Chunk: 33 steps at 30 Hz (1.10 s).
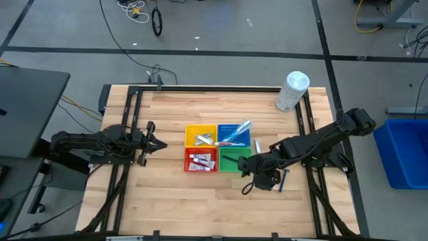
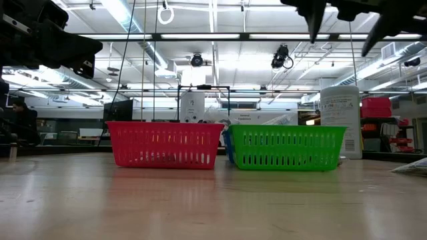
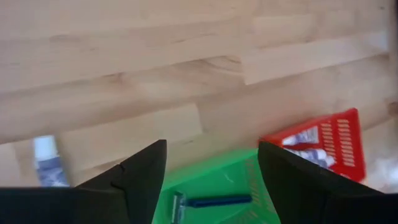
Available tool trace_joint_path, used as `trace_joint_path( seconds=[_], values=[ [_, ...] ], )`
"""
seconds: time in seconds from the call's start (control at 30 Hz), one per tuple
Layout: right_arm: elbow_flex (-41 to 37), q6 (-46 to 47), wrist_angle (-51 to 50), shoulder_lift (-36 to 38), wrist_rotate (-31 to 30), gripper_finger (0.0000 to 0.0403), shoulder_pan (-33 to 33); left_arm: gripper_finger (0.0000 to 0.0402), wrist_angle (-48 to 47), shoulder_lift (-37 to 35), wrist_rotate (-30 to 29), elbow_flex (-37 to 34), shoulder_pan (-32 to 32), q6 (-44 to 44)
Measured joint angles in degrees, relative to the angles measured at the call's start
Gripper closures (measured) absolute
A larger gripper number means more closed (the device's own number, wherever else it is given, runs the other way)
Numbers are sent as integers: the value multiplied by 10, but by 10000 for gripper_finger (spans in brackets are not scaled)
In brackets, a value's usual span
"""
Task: Pick & Place Travel size toiletries
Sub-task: Put the toothpaste into the red bin
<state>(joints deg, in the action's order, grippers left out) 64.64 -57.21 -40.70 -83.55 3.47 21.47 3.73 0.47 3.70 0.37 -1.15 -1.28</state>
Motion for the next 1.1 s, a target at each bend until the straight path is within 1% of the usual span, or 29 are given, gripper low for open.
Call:
trace_joint_path(
  seconds=[0.1, 0.23, 0.5, 0.77, 0.9, 1.1],
  values=[
    [0, -9, -10, 0, 11, 140, 4, 369, 0, 0, 0, 0, 0, 0],
    [0, -18, -27, 1, 27, 150, 9, 369, 0, 0, 0, 0, 0, 0],
    [0, -20, -83, 1, 28, 162, 29, 369, 0, 0, 0, 0, 0, 0],
    [0, -21, -131, 1, 28, 138, 53, 369, 0, 0, 0, 0, 0, 0],
    [-8, -1, -123, 1, 28, 126, 68, 370, 0, 0, 0, 0, 0, 0],
    [-52, 8, -103, 1, 28, 116, 101, 369, 0, 0, 0, 0, 0, 0]
  ],
)
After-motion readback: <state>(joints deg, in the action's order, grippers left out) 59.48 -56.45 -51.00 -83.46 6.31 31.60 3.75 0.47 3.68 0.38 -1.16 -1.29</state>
